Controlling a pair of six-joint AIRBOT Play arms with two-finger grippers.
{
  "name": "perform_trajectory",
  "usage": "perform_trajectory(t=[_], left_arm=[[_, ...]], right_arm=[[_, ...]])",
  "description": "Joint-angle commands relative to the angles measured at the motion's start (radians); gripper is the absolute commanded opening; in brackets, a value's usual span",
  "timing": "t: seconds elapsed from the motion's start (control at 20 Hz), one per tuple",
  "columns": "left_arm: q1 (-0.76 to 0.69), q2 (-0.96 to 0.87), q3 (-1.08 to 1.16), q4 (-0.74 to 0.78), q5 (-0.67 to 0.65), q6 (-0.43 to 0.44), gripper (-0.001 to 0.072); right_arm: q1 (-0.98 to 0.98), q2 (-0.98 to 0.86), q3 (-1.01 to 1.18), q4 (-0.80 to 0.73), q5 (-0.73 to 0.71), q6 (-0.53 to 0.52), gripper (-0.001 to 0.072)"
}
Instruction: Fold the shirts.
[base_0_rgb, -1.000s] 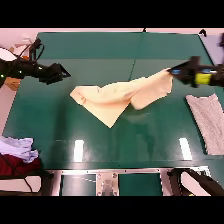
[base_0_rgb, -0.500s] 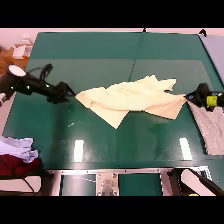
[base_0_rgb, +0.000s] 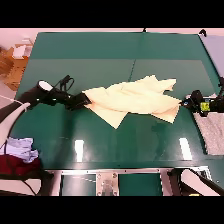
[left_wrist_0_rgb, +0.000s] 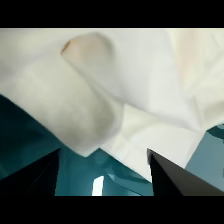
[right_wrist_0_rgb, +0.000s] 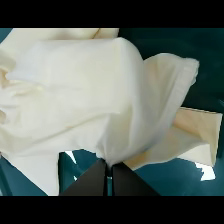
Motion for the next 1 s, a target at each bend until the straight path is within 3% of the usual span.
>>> perform_trajectory(t=[0.0, 0.05, 0.15, 0.25, 0.65, 0.75, 0.95], left_arm=[[-0.034, -0.045, -0.007, -0.005, 0.116, 0.002, 0.062], [-0.034, -0.049, -0.007, -0.011, 0.127, 0.002, 0.0608], [-0.034, -0.051, -0.004, -0.014, 0.135, 0.003, 0.0289], [-0.034, -0.045, 0.014, -0.021, 0.112, 0.005, 0.0049], [-0.034, -0.043, 0.296, 0.07, -0.224, -0.021, 0.0025], [-0.034, -0.043, 0.367, 0.165, -0.315, -0.051, 0.0025], [-0.034, -0.004, 0.571, 0.485, -0.499, -0.138, 0.0024]], right_arm=[[0.0, -0.002, -0.003, 0.011, -0.003, -0.023, 0.0018], [0.0, -0.002, -0.003, 0.011, -0.003, -0.023, 0.0018], [0.0, -0.002, -0.003, 0.011, -0.003, -0.023, 0.0017], [0.0, -0.002, -0.003, 0.011, -0.003, -0.023, 0.0017], [-0.001, -0.002, -0.003, 0.011, -0.002, -0.023, 0.0018], [-0.001, 0.003, -0.002, 0.033, 0.003, -0.035, 0.0016], [-0.001, 0.066, 0.103, 0.227, 0.043, -0.101, 0.0016]])
